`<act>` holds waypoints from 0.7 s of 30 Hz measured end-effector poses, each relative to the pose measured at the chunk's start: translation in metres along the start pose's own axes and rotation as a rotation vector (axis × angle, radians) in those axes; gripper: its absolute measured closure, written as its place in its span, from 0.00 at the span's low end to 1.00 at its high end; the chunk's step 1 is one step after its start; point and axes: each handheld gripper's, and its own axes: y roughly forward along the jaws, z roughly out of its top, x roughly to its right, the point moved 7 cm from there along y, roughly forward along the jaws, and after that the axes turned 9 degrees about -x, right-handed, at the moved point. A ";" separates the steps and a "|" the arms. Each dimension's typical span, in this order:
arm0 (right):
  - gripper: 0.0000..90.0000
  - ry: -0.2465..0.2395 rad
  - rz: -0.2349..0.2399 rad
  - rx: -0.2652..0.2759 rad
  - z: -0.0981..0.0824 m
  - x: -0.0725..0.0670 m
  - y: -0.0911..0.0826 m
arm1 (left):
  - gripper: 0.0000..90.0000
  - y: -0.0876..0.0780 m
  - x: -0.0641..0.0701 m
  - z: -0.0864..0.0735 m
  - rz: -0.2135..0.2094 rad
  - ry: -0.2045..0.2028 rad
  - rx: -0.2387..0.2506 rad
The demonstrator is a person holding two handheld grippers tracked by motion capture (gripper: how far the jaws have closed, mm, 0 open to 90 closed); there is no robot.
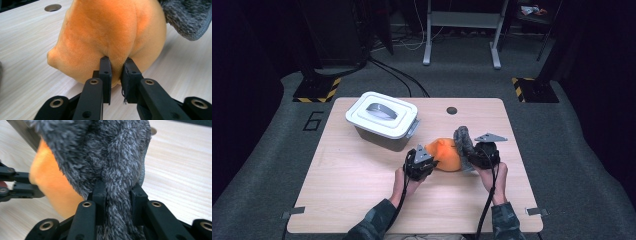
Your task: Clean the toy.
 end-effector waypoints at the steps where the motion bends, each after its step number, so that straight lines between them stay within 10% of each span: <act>1: 0.79 -0.008 0.008 0.005 0.001 -0.002 -0.004 | 0.90 -0.002 0.001 0.002 -0.009 -0.005 -0.001; 9: 0.79 -0.105 0.044 0.029 0.023 -0.039 -0.015 | 0.90 -0.012 0.011 0.012 -0.055 -0.019 0.005; 21: 0.79 -0.104 0.011 -0.020 0.018 -0.034 0.006 | 0.90 -0.005 0.004 0.004 -0.058 -0.053 0.001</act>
